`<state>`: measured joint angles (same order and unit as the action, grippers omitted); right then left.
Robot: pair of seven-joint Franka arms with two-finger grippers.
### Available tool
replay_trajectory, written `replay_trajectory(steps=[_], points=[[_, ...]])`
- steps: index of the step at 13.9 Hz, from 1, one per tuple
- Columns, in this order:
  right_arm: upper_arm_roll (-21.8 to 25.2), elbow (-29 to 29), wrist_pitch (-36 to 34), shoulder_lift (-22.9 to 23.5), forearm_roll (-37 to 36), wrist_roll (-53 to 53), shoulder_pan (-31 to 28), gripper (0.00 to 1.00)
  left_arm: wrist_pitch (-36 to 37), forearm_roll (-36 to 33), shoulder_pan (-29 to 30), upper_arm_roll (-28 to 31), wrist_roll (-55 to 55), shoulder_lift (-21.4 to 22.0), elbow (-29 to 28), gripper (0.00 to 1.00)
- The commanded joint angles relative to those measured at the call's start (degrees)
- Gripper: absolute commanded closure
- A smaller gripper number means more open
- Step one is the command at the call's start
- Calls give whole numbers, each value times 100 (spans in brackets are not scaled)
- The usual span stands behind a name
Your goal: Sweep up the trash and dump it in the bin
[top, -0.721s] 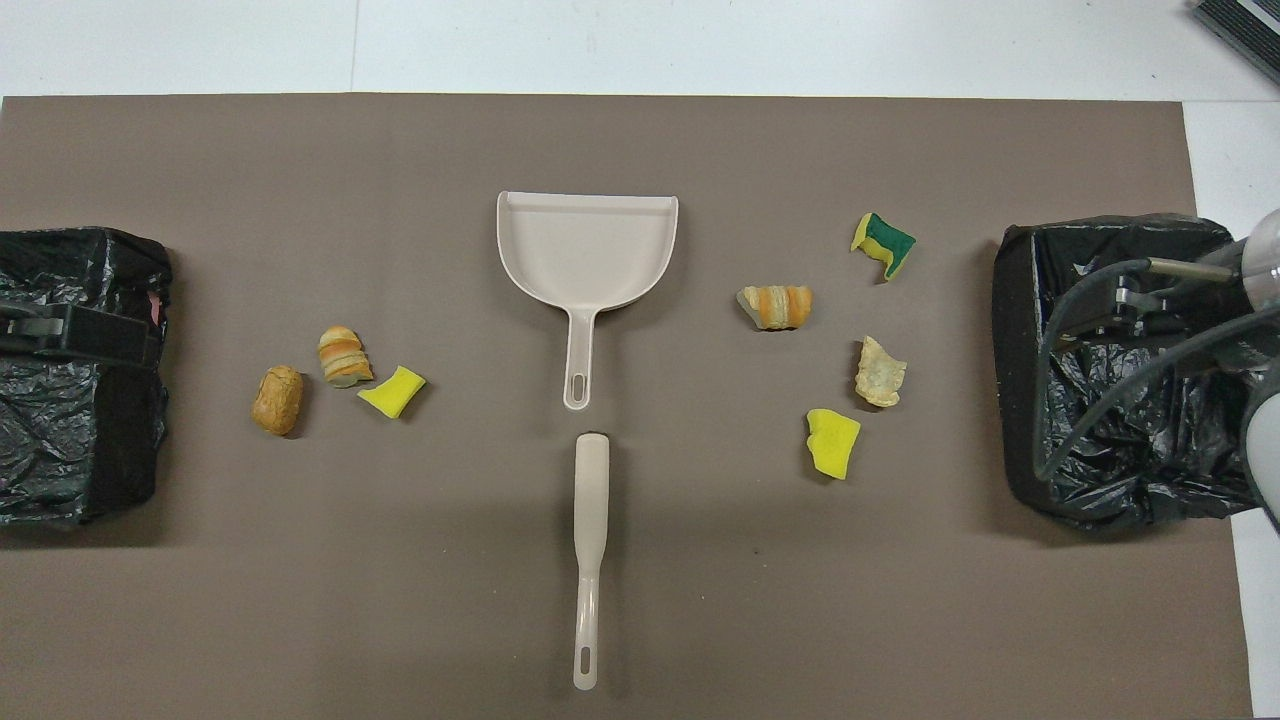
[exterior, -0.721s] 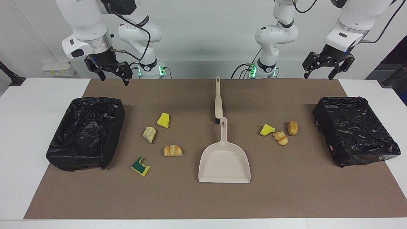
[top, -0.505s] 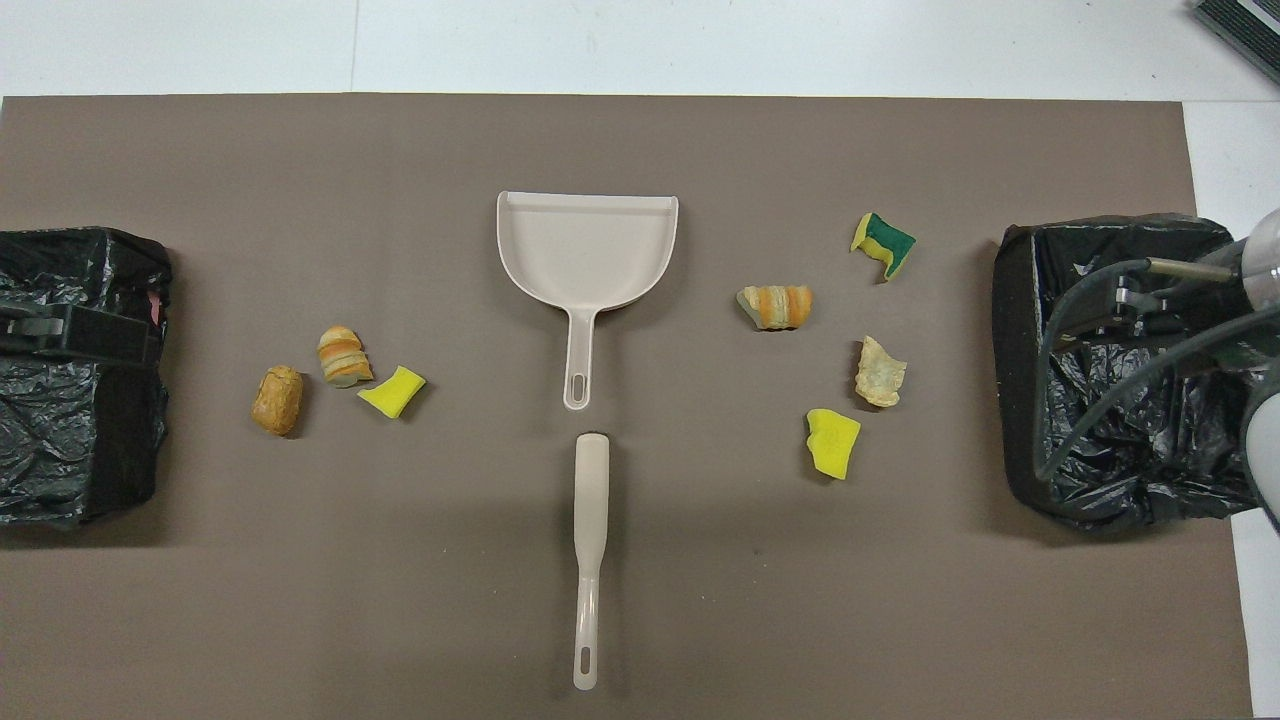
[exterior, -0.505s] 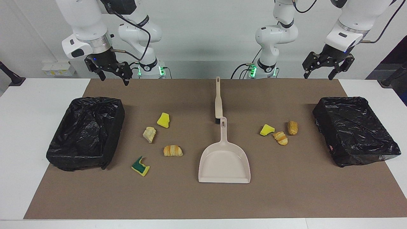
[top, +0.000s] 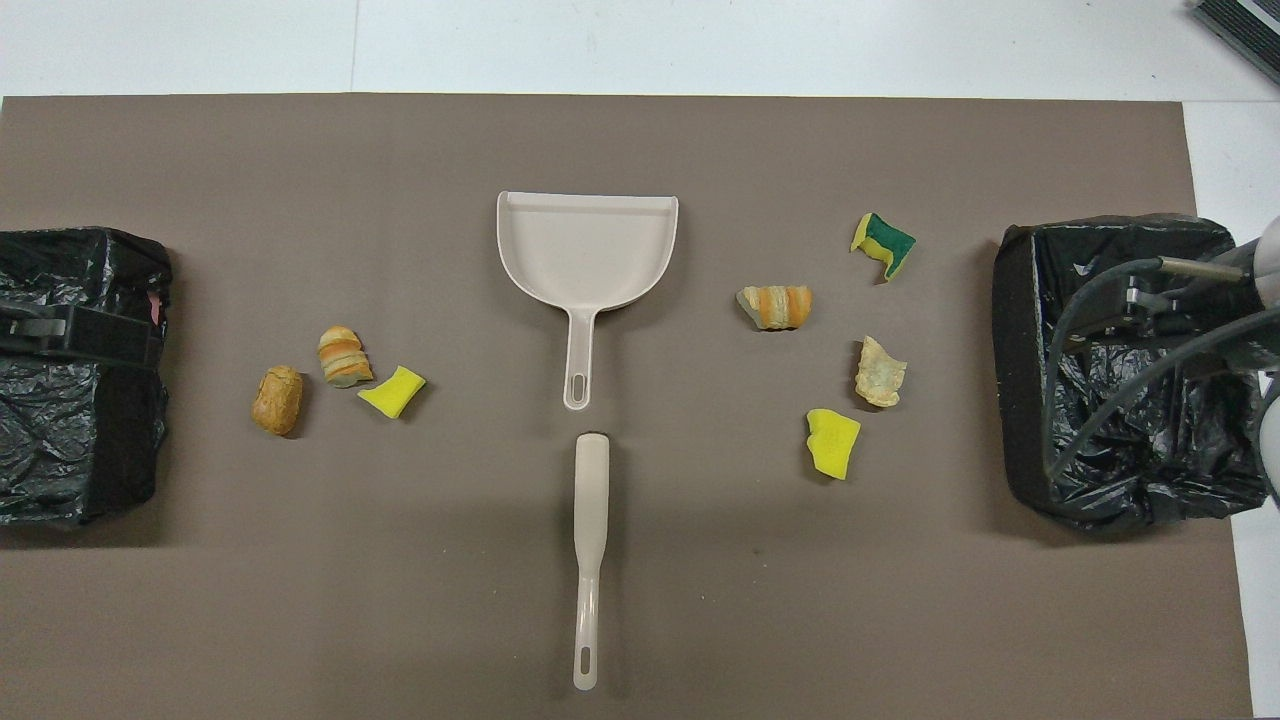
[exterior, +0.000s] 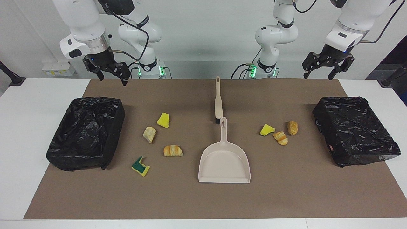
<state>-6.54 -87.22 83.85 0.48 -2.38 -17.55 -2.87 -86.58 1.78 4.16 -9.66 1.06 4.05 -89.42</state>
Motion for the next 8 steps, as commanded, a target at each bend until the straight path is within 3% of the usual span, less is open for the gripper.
replay_trajectory(steps=[1, 6, 8], points=[[-23, -146, 26, -128, 115, 199, -91, 0, -157, 32, -55, -45, -10, 446, -670, 0], [-31, -155, 70, -128, 124, 199, -82, 0, -393, 304, -985, -80, -368, 1062, -1945, 0], [-31, -155, 114, -119, 115, 199, -47, 0, -1041, 323, -1713, -89, -1174, 1386, -2752, 0]])
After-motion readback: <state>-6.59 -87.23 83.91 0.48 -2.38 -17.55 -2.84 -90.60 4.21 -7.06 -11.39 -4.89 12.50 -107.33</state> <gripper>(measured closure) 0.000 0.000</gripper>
